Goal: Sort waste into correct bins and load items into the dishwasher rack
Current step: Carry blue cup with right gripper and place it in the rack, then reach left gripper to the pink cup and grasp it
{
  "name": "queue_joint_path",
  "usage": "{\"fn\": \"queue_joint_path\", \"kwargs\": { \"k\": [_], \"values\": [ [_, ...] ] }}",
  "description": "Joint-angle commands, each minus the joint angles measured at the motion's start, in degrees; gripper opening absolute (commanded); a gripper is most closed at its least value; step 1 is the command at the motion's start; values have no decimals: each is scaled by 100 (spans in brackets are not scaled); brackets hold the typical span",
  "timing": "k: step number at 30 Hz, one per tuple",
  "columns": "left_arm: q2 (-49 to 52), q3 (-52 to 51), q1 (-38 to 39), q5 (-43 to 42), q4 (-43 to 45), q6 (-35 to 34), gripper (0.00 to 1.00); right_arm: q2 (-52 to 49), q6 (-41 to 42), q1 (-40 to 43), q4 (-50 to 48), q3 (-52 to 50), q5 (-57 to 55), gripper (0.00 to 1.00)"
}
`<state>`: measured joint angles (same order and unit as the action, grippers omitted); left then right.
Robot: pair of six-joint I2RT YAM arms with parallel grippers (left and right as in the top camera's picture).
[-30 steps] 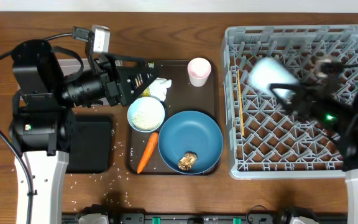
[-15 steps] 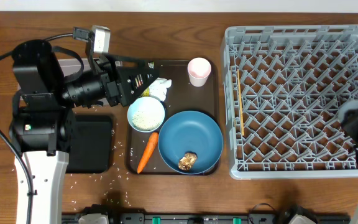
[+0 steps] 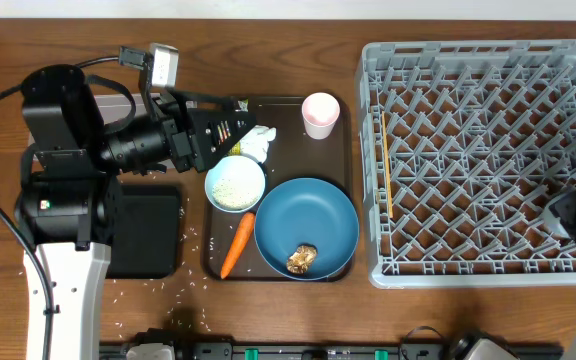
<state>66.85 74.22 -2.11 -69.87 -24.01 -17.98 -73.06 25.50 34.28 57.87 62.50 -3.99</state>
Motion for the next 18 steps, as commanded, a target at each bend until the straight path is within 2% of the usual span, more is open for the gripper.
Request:
{"fn": "queue_joint_path", "kwargs": {
  "k": [1, 4, 7, 10, 13, 18],
  "values": [
    [9, -11, -24, 9, 2, 101, 87, -297, 144, 42, 31, 33, 120, 51],
    [90, -11, -17, 11, -20, 289, 87, -496, 258, 42, -24, 33, 151, 66],
    [225, -11, -17, 28, -35, 313, 87, -570, 275, 44, -186, 33, 302, 75],
    [396, -11, 17, 304, -42, 313, 87, -527, 208, 94, -210, 111, 807, 88],
    [601, -11, 269, 1200, -107, 442, 87, -417, 101, 142, -155, 315, 1565, 92],
    [1001, -11, 914, 2577, -166, 866, 87, 42, -74, 127, -52, 636, 2426, 90]
  ]
}}
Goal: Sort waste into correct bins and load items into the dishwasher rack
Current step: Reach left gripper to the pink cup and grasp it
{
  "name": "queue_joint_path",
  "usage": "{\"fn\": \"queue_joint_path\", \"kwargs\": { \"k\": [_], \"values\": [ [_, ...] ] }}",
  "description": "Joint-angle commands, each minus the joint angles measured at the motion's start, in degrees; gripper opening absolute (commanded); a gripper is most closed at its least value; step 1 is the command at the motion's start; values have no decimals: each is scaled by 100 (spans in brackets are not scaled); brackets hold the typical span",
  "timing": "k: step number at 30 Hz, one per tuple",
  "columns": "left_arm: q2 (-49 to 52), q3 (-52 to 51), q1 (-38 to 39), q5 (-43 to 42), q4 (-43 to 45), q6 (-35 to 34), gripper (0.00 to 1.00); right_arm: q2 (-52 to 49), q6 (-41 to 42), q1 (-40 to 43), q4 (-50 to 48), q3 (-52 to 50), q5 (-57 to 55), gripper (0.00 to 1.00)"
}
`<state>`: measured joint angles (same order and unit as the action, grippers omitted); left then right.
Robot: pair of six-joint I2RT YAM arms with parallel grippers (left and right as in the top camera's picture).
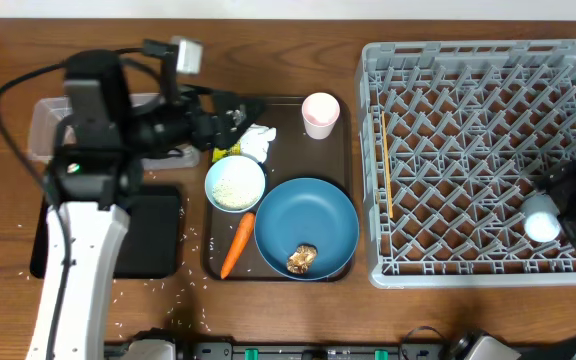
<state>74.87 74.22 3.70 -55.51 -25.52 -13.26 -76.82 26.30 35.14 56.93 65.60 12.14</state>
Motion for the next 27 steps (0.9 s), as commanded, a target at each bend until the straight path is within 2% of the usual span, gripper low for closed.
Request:
{"fn": "queue_joint_path", "kwargs": {
  "k": [1, 4, 8, 20, 24, 27],
  "values": [
    [295, -11, 468, 1425, -39, 496, 87, 529, -157, 42, 81, 374, 868, 89],
    [680, -11, 901, 2623, -98, 599, 86, 909, -308, 39, 153, 452, 981, 81],
    [1322, -11, 1294, 3794, 74, 599, 82, 1355, -476, 35, 382, 450, 973, 78],
    [3488, -11, 1766, 4059, 2234, 570, 80, 1486, -737, -63, 927, 435, 791, 83],
    [3718, -11, 1834, 4113, 2588, 573, 80, 1473, -824, -66, 1003, 435, 743, 83],
    [3792, -11, 1867, 4345, 2579, 575, 74, 1471, -857, -66, 1067, 435, 734, 84]
  ]
}}
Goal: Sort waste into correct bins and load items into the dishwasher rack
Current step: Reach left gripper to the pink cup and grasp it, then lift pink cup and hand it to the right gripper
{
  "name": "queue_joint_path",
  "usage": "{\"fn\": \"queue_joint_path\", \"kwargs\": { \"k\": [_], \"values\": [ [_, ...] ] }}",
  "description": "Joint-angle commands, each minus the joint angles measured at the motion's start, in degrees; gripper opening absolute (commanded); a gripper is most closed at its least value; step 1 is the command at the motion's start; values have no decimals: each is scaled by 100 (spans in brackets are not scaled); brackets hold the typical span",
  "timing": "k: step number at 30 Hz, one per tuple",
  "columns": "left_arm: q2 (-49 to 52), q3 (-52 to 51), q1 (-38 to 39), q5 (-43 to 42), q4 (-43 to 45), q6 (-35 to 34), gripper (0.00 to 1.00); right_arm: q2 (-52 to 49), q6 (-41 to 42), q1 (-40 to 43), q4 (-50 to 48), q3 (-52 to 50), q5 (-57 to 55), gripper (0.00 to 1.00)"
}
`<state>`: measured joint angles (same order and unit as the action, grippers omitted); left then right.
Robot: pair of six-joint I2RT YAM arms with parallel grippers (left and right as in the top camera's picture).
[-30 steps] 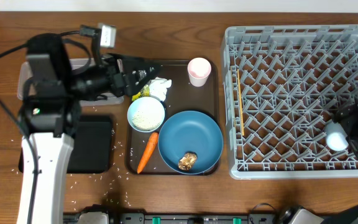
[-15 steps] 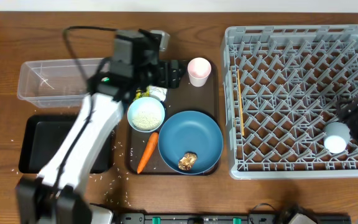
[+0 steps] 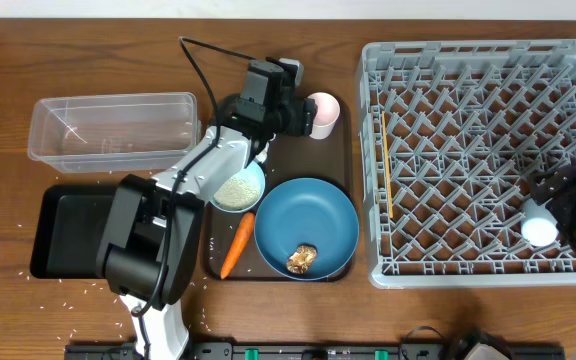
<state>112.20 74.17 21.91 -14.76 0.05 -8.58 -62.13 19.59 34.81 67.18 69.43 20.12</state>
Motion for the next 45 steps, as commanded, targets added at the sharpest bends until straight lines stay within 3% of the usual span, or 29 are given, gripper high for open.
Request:
{"fn": "queue_joint_path", "kwargs": {
  "k": [1, 4, 11, 16, 18, 21, 24, 29, 34, 39, 45],
  "values": [
    [85, -7, 46, 284, 0, 107, 71, 0, -197, -33, 48, 52, -66, 84],
    [177, -7, 46, 282, -297, 105, 55, -2, -210, -33, 61, 52, -66, 85],
    [323, -7, 46, 282, -787, 107, 50, -2, -210, -33, 98, 52, -66, 86],
    [321, -7, 46, 258, -627, 105, 50, -2, -256, -33, 98, 52, -70, 86],
    [321, -7, 48, 249, -557, 103, 41, -2, -256, -33, 105, 52, -85, 86],
    [321, -7, 52, 122, -533, 76, 15, -2, -256, -33, 118, 52, -85, 86],
    [278, -4, 50, 33, -540, -9, 6, -2, -256, -33, 116, 52, -85, 87],
    [-98, -2, 50, -282, -649, -11, 6, -2, -367, -33, 164, 52, -87, 88],
    [-977, 0, 37, -452, -1316, -24, 6, 0, -555, -35, 262, 52, -22, 89],
    [-2133, 0, -234, -1969, -1958, -22, 6, 4, -1370, -42, 282, 52, 1097, 88],
    [-3244, 0, -1167, -4946, -2142, -24, 6, 131, -2881, -181, 234, 52, 3934, 84]
  ]
}}
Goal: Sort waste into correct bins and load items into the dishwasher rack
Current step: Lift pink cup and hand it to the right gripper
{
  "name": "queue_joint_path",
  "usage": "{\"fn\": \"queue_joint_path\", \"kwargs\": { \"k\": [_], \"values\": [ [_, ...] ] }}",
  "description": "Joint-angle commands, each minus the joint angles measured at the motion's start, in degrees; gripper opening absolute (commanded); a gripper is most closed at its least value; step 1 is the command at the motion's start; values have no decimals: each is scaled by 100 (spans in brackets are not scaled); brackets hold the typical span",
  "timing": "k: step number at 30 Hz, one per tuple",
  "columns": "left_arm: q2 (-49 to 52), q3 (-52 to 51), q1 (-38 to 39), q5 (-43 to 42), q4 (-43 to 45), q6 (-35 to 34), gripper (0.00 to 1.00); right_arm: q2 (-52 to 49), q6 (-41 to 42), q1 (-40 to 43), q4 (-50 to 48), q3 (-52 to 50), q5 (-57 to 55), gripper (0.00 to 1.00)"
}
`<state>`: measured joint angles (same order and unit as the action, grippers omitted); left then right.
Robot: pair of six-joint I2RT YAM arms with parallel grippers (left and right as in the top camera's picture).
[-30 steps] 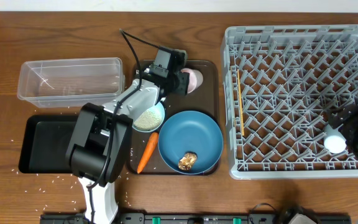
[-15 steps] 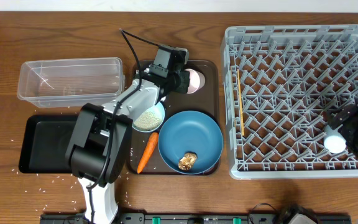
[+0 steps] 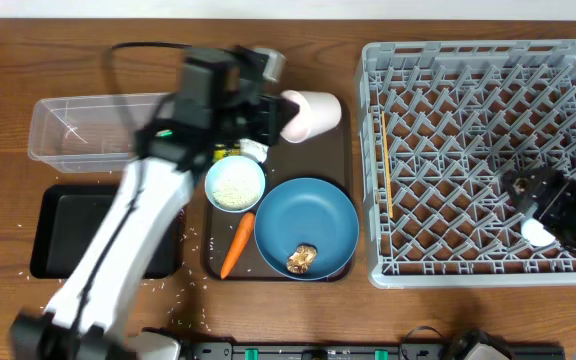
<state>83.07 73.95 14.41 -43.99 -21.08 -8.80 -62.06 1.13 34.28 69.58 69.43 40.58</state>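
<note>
A pink cup [image 3: 310, 112] hangs tilted over the far edge of the brown tray [image 3: 340, 180], and my left gripper [image 3: 280, 118] seems shut on its left side. On the tray lie a white bowl of rice [image 3: 235, 184], a carrot [image 3: 236, 246], a crumpled tissue [image 3: 255, 149] and a blue plate [image 3: 308, 222] with a food scrap [image 3: 302, 258]. The grey dishwasher rack [image 3: 468, 60] stands at the right. My right gripper [image 3: 530, 188] hovers over the rack's right part, fingers too dark to read. A white round thing [image 3: 538, 233] shows beside it.
A clear plastic bin [image 3: 78, 128] stands at the far left, with a black bin [image 3: 68, 235] in front of it. Rice grains are scattered on the table near the black bin. A thin wooden stick [image 3: 386, 165] lies in the rack's left side.
My left arm has swung back toward the left. The pink cup, which stood upright on the tray's far corner, is now tilted and raised at the gripper. The right gripper shifted slightly left.
My left arm first reached over the tray near the tissue, covering the bins. Then it stretched to the pink cup at the tray's far corner. Now the cup is lifted and tilted. Meanwhile the right arm moved from the rack's right edge inward.
</note>
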Motion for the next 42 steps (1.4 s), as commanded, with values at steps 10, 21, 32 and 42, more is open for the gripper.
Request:
{"fn": "queue_joint_path", "kwargs": {
  "k": [10, 21, 32, 42],
  "values": [
    [-931, 22, -1130, -4356, -31, -518, 6, 466, -1449, -1585, -1080, 52, 3755, 77],
    [-938, 22, -651, -4601, -24, -782, 6, 437, -195, -4107, -3683, 52, 2798, 78],
    [-946, 22, -634, -4603, 39, -933, 6, -140, -76, -5589, -5165, 52, 2028, 84],
    [-951, 22, -629, -4603, 39, -935, 6, -741, 74, -5893, -6260, 52, 1814, 76]
  ]
}}
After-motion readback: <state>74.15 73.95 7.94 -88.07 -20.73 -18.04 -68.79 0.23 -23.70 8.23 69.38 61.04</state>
